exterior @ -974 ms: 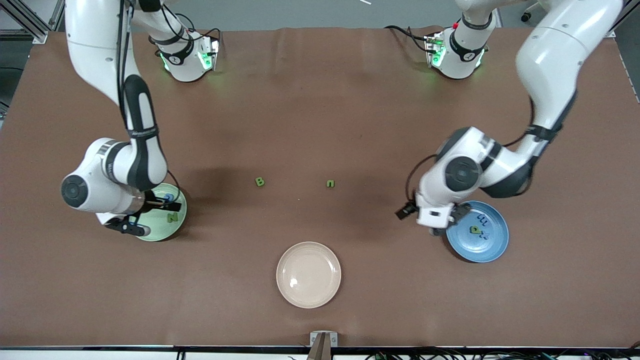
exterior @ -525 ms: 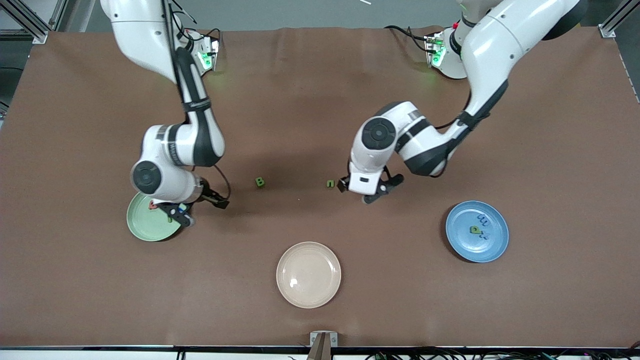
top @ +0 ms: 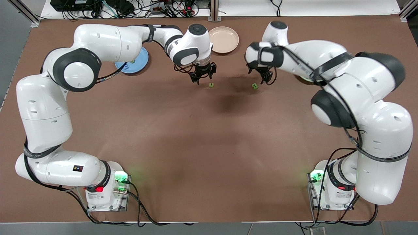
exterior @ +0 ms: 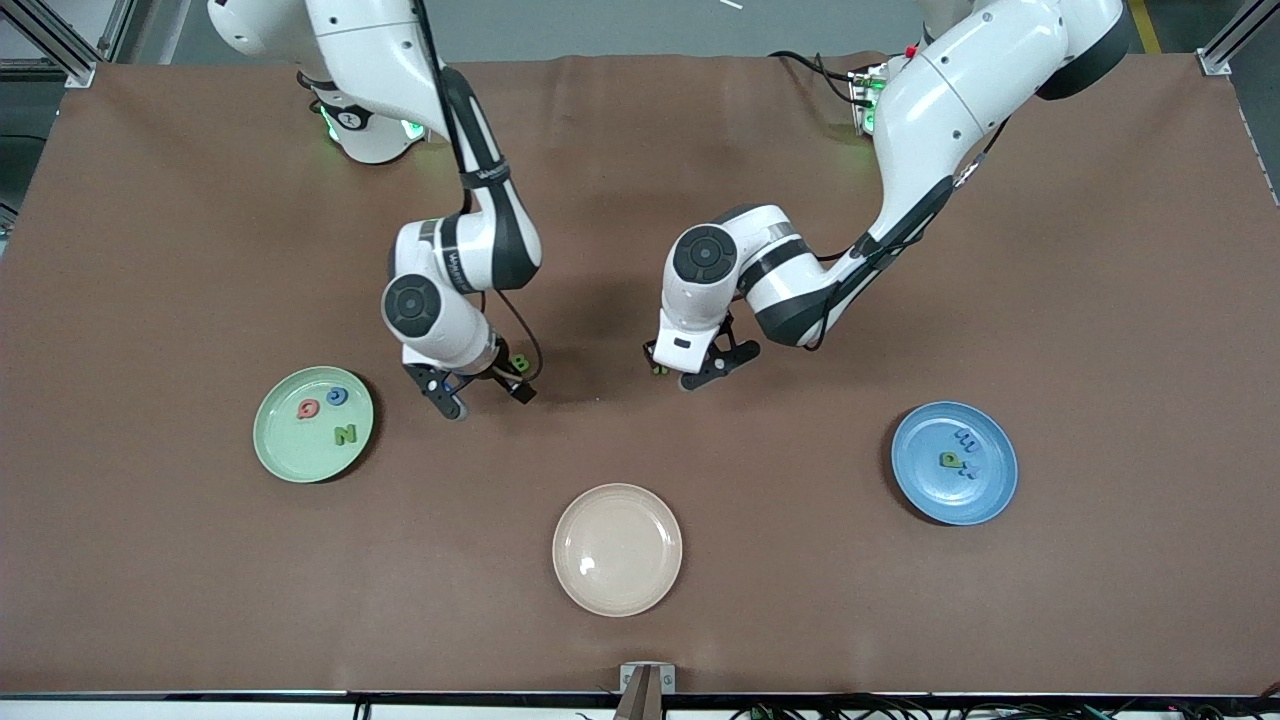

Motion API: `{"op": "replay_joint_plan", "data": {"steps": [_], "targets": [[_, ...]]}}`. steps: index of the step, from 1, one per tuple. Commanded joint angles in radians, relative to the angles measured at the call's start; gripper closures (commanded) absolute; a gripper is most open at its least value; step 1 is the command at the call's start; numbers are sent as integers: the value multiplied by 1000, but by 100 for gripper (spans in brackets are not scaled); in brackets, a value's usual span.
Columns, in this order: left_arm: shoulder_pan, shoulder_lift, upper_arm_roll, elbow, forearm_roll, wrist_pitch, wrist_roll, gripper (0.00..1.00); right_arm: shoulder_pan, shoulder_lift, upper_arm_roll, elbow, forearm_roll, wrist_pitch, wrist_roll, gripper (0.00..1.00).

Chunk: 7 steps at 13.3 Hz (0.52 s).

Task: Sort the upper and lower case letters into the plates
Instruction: 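Grasp the green u with the left gripper while the right gripper grasps the green B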

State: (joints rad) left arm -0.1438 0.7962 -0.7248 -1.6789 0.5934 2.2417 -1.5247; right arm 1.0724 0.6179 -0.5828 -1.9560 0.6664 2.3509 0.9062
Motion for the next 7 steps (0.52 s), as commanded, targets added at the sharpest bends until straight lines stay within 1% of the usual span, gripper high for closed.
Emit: {"op": "replay_joint_plan", "data": {"steps": [1,3,5,7], "targets": [[-26,11,5,-4,40,21,88,34,32,19,-12,-30,47,31,13,5],[-39,37,5,4,57,30,142,35,38,17,-14,-47,47,36,8,11],[-48,53,5,2,85,74,144,36,41,17,-14,-58,47,38,8,19],[-63,73,5,5,156,81,149,36,55,17,-14,-67,47,48,8,34]]}}
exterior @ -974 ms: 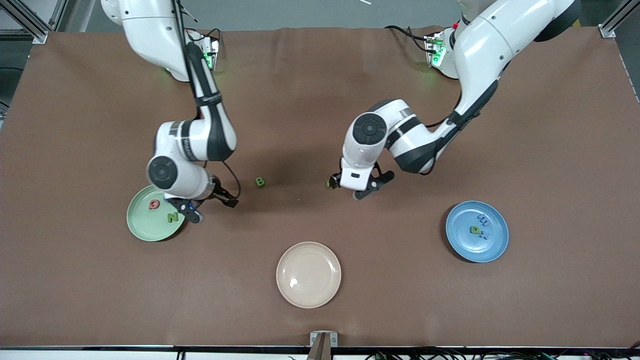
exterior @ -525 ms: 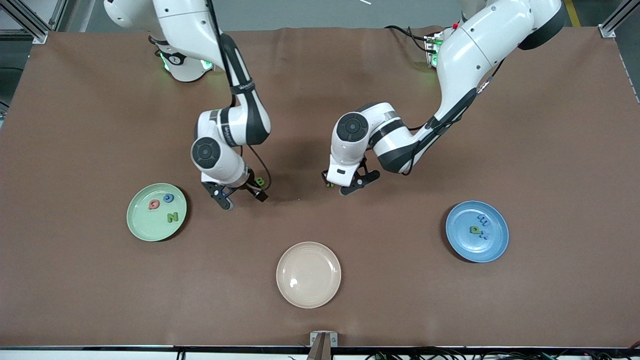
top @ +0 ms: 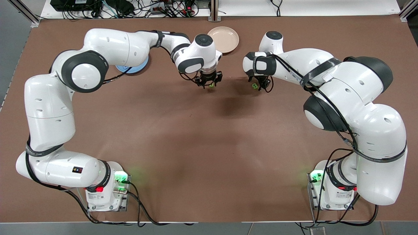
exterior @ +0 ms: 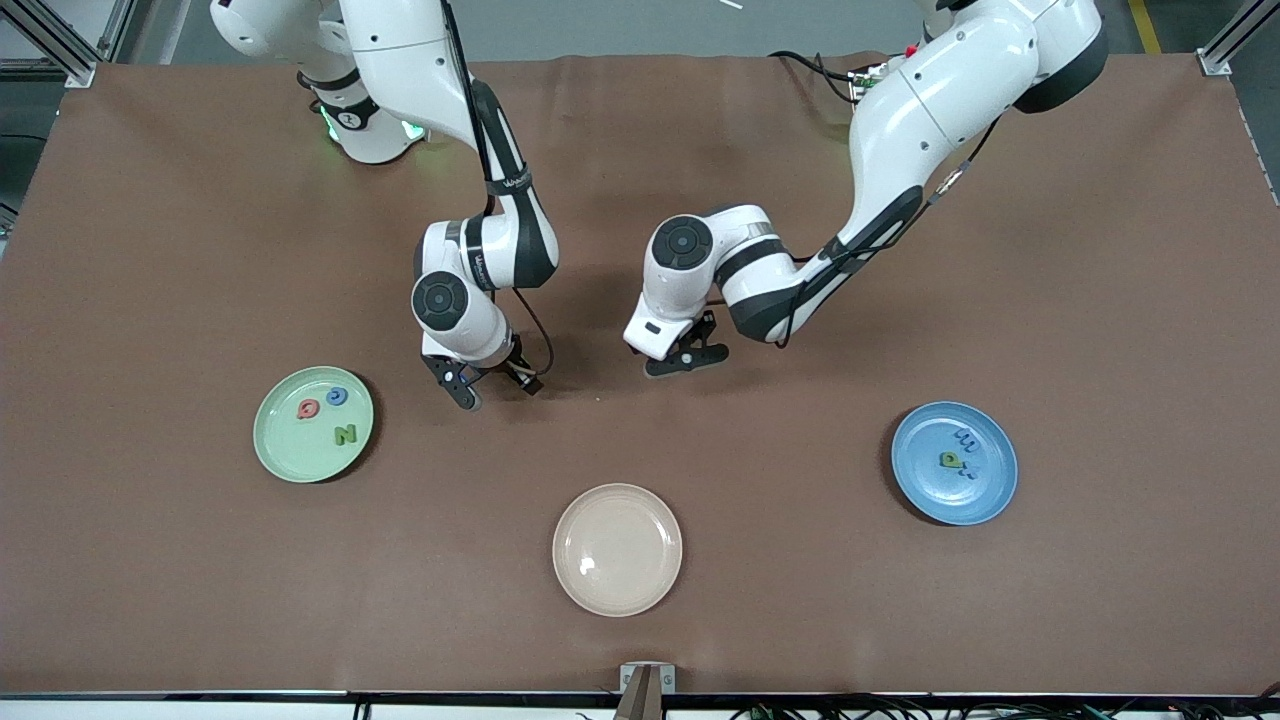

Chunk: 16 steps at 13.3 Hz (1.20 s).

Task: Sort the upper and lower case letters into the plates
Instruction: 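Grasp the green u with the left gripper while the right gripper grasps the green B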

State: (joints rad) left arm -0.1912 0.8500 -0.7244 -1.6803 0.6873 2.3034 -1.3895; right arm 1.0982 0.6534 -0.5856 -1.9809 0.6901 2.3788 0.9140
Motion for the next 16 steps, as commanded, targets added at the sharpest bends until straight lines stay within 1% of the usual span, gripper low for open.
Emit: {"op": "replay_joint_plan", "data": {"steps": [1,3,5,8,9,10,11,12,14,16], "targets": [[-16,35,6,8,107,19,15,36,29,-18,-11,-42,23,20,0,40],[-17,67,6,10,184,19,14,38,29,-18,-11,-42,23,20,0,53],[-23,80,6,19,210,19,15,40,29,-18,-11,-41,23,19,0,66],[-40,78,20,19,212,19,39,47,26,-18,-11,-35,23,10,-15,79],[-43,78,25,19,212,19,47,53,25,-21,-13,-35,23,7,-39,82],[-43,78,26,19,210,18,47,57,20,-31,-17,-35,22,2,-76,84],[-42,77,26,19,210,18,47,57,19,-38,-35,-32,11,-24,-99,84],[-42,75,28,22,212,18,49,57,20,-49,-74,-27,5,-61,-125,84],[-45,77,40,39,210,18,73,56,23,-54,-172,2,-47,-145,-246,85],[-45,80,42,44,210,18,81,56,14,-52,-281,52,-87,-266,-375,85]]}}
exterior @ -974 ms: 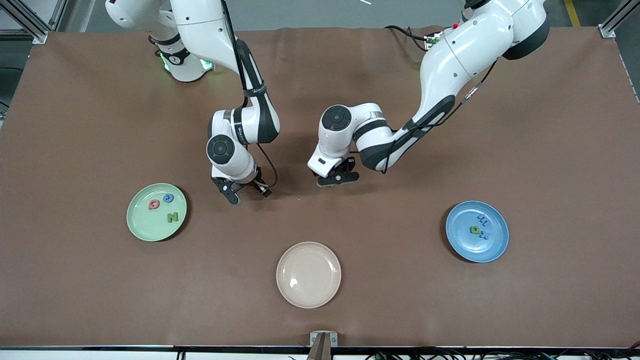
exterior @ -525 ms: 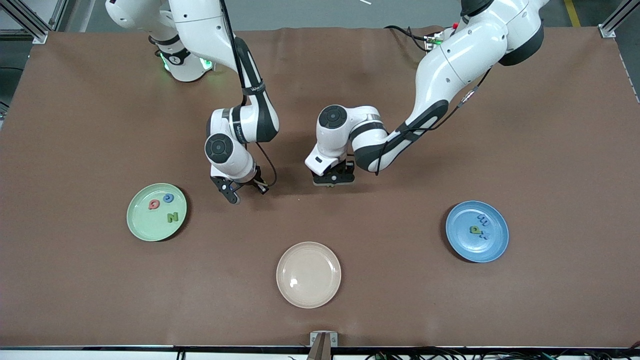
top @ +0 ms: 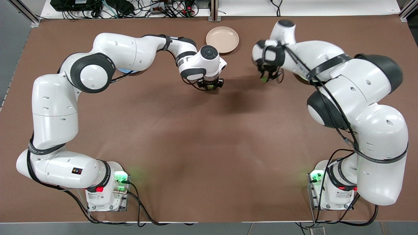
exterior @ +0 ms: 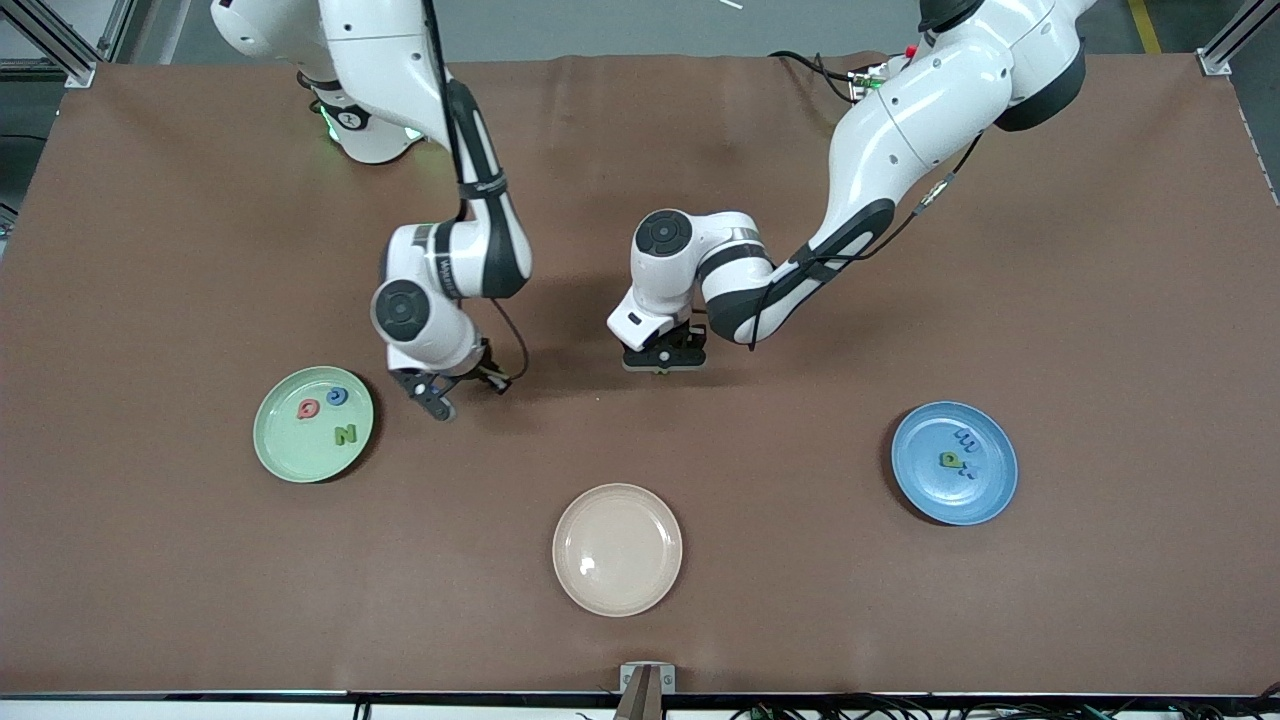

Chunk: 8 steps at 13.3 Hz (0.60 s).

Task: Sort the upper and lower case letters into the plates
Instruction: 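Grasp the green u with the left gripper while the right gripper grasps the green B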

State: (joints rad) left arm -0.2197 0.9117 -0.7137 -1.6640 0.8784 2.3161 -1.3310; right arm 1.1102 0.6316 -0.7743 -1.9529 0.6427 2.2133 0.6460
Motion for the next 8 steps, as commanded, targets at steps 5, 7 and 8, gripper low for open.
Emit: {"op": "replay_joint_plan", "data": {"steps": [5,7,8], "targets": [[-17,18,39,29,19,5,33,57,-188,-20,-200,83,-77,-170,-576,85],[-17,18,50,32,17,5,38,57,-286,-3,-162,104,-74,-167,-685,85],[-17,19,51,44,17,5,48,57,-344,0,-119,124,-74,-164,-719,85]]}}
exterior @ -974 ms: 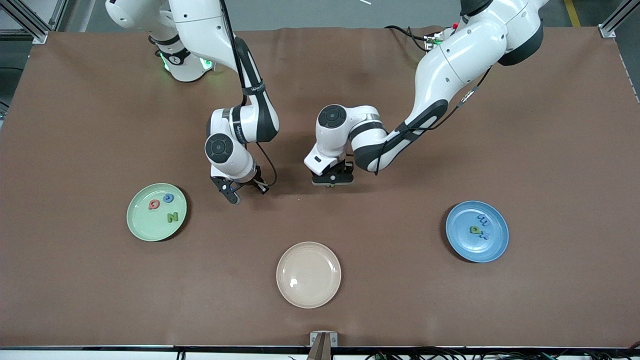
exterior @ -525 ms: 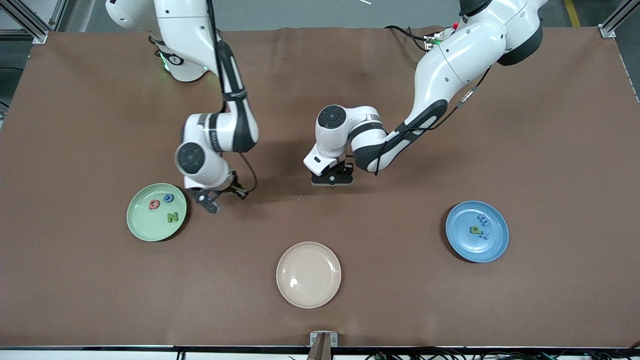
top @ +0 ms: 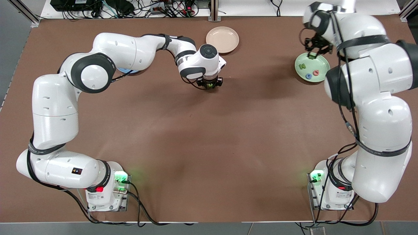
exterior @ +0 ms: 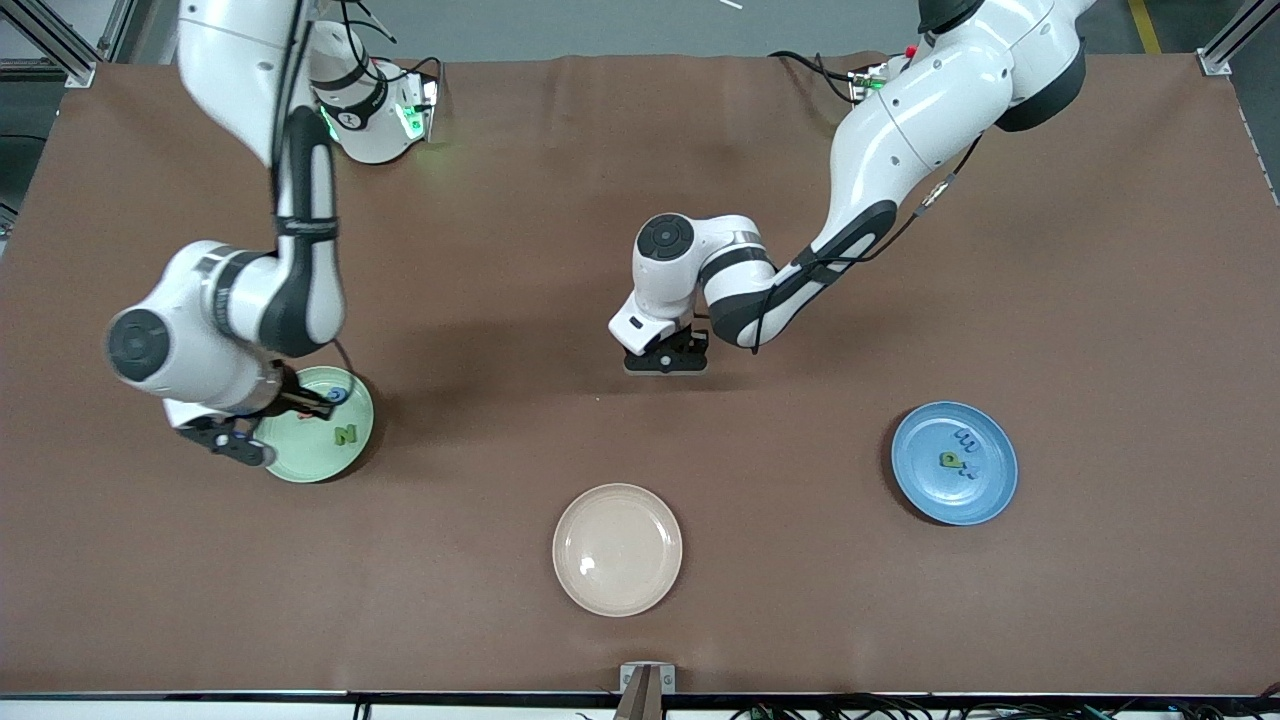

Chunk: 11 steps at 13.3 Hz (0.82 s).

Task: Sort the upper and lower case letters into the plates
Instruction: 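Place the B on the green plate while the left gripper carries u to blue plate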

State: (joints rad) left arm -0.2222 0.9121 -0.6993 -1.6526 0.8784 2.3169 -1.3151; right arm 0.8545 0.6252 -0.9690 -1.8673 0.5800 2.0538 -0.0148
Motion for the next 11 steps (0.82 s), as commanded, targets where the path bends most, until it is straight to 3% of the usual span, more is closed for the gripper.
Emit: {"op": "replay_joint_plan", "data": {"steps": [1,3,8,10,11], "targets": [[-16,21,37,39,17,4,34,57,-159,17,140,65,-14,-3,-83,85],[-17,22,37,42,16,4,34,57,-273,48,240,111,-17,17,-128,85],[-23,28,37,40,11,4,31,67,-422,131,368,192,-15,46,-194,85],[-29,31,37,37,10,4,17,76,-423,145,372,191,-12,98,-195,85],[-29,31,37,33,8,4,11,94,-423,149,378,188,-12,106,-195,85]]}}
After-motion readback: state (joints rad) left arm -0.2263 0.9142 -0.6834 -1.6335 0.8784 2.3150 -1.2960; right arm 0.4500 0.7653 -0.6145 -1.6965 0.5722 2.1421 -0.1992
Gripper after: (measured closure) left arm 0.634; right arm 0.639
